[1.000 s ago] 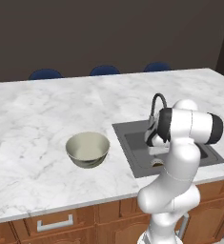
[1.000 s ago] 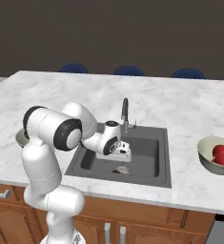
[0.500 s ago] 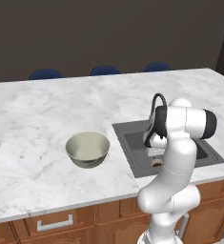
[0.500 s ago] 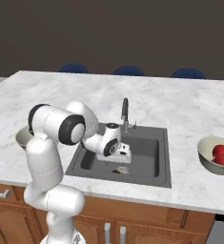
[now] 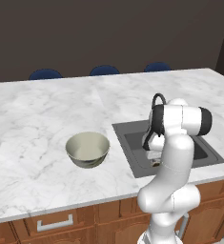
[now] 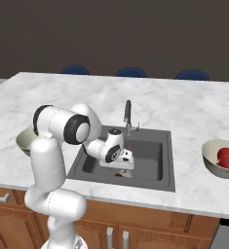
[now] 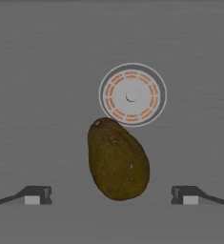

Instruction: Pick the onions from the cabinet and place them in one bowl. Pick the avocado from the sink and place it in the other bowl.

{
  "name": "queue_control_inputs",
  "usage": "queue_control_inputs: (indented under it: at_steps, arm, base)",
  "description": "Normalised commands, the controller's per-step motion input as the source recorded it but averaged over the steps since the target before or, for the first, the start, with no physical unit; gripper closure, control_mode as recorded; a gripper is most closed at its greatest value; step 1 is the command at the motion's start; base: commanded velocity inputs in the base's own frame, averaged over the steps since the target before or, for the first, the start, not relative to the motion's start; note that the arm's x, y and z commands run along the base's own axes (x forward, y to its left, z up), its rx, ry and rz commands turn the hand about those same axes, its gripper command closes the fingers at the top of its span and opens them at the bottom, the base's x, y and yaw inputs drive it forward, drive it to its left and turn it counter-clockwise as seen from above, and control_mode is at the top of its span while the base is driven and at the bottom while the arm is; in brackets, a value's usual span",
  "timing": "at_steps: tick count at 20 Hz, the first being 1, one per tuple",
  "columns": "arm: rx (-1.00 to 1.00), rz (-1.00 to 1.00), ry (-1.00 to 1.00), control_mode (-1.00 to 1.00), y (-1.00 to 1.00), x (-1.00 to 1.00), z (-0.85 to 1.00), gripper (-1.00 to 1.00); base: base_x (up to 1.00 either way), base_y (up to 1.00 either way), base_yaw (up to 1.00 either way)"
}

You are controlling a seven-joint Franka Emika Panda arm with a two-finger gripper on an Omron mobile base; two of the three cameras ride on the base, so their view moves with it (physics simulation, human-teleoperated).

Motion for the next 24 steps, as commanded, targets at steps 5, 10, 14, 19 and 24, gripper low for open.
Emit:
queue_control_inputs:
  at_steps: [5,10,14,19,24]
  arm:
    - [0.0,0.0,0.0,-1.0,-0.01,0.01,-0.14,-1.0]
    - [0.0,0.0,0.0,-1.0,-0.02,0.0,-0.2,-1.0]
    - [0.0,0.0,0.0,-1.0,-0.02,0.02,-0.21,-1.0]
    - [0.0,0.0,0.0,-1.0,-0.01,0.02,-0.2,-1.0]
    - [0.0,0.0,0.0,-1.0,-0.01,0.0,-0.19,-1.0]
  base:
    - [0.0,0.0,0.0]
    - [0.0,0.0,0.0]
    - [0.0,0.0,0.0]
    - [0.0,0.0,0.0]
    - [0.0,0.0,0.0]
